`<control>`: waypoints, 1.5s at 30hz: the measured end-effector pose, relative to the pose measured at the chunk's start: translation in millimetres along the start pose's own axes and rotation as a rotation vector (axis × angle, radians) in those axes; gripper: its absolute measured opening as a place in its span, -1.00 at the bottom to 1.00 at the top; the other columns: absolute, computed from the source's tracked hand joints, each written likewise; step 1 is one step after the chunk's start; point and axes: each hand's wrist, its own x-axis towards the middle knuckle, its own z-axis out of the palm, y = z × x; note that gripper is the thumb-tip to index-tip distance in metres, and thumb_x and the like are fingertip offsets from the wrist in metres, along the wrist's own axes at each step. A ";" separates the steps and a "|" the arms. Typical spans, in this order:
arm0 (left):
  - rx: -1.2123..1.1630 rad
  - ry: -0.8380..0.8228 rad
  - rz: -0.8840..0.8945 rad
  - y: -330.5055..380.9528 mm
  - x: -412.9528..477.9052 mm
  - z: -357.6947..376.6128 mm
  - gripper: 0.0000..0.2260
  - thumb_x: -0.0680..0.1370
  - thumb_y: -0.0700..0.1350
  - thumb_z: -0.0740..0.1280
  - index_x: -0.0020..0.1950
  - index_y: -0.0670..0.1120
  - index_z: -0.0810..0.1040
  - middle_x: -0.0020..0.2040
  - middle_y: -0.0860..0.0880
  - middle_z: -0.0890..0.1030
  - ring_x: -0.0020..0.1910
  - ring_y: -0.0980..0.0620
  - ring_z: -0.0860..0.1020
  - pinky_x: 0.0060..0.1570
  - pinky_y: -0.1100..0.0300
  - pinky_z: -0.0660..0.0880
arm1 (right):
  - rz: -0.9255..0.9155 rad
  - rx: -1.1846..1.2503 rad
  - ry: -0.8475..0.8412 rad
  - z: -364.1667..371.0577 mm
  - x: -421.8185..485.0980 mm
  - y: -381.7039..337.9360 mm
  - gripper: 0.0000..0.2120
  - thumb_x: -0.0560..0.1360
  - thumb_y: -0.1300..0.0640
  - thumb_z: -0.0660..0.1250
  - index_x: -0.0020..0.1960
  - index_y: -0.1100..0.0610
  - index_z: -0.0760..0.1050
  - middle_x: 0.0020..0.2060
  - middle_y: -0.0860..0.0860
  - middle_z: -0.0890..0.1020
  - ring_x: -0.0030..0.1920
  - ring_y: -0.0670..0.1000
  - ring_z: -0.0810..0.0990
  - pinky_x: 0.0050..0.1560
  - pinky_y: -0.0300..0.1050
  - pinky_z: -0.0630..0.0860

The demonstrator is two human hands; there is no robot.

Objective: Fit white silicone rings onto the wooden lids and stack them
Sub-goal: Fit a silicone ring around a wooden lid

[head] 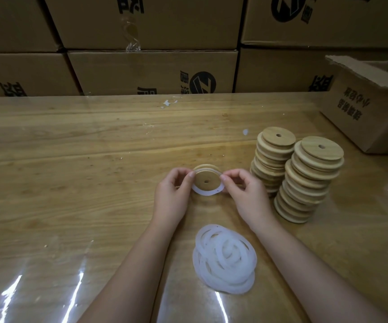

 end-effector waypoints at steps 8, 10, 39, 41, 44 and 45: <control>0.046 -0.002 0.040 -0.7 1.1 -0.4 -0.84 0.56 -0.16 0.30 -0.17 0.08 0.53 -0.22 0.16 0.61 -0.21 0.25 0.55 -0.11 0.33 0.46 | 0.016 0.017 -0.011 1.7 1.1 1.9 -0.87 0.49 0.22 0.35 -0.18 0.03 0.54 -0.26 -0.08 0.62 -0.26 -0.18 0.62 -0.07 -0.16 0.58; 0.052 0.004 0.025 -1.0 2.0 -0.3 -0.84 0.56 -0.16 0.30 -0.17 0.07 0.53 -0.20 0.14 0.61 -0.18 0.18 0.57 -0.09 0.28 0.47 | 0.019 -0.003 -0.016 1.9 1.7 2.7 -0.88 0.49 0.21 0.35 -0.18 0.03 0.54 -0.27 -0.08 0.62 -0.26 -0.15 0.63 -0.05 -0.10 0.58; 0.287 -0.154 0.278 5.8 -3.3 -14.1 -0.71 0.50 -0.22 0.34 0.17 0.08 0.51 -0.02 0.14 0.49 -0.35 0.17 0.43 -0.25 0.36 0.39 | -0.087 -0.124 -0.109 1.9 0.2 12.0 -0.81 0.49 0.23 0.34 -0.18 -0.03 0.45 -0.16 -0.02 0.60 -0.21 -0.18 0.57 -0.15 -0.40 0.45; 0.318 -0.105 0.331 6.3 -3.4 -11.1 -0.74 0.50 -0.14 0.38 0.18 0.02 0.54 -0.03 0.16 0.50 -0.36 0.16 0.43 -0.26 0.41 0.36 | -0.101 -0.113 -0.080 1.7 -0.2 11.0 -0.80 0.49 0.23 0.34 -0.17 -0.05 0.45 -0.14 -0.01 0.60 -0.21 -0.18 0.58 -0.16 -0.40 0.45; 0.295 -0.119 0.341 5.1 -1.8 -10.6 -0.80 0.51 -0.09 0.38 0.12 0.05 0.58 -0.08 0.14 0.55 -0.33 0.17 0.43 -0.25 0.46 0.33 | -0.110 -0.087 -0.039 0.3 0.4 10.2 -0.85 0.49 0.25 0.32 -0.13 0.01 0.47 -0.12 -0.01 0.61 -0.22 -0.20 0.59 -0.17 -0.40 0.48; 0.291 -0.136 0.337 4.1 -1.5 -11.1 -0.82 0.50 -0.08 0.38 0.09 0.07 0.59 -0.10 0.15 0.56 -0.33 0.17 0.43 -0.25 0.45 0.33 | -0.111 -0.087 -0.034 0.0 0.4 10.0 -0.86 0.49 0.25 0.32 -0.12 0.02 0.47 -0.11 -0.01 0.62 -0.21 -0.19 0.60 -0.17 -0.38 0.50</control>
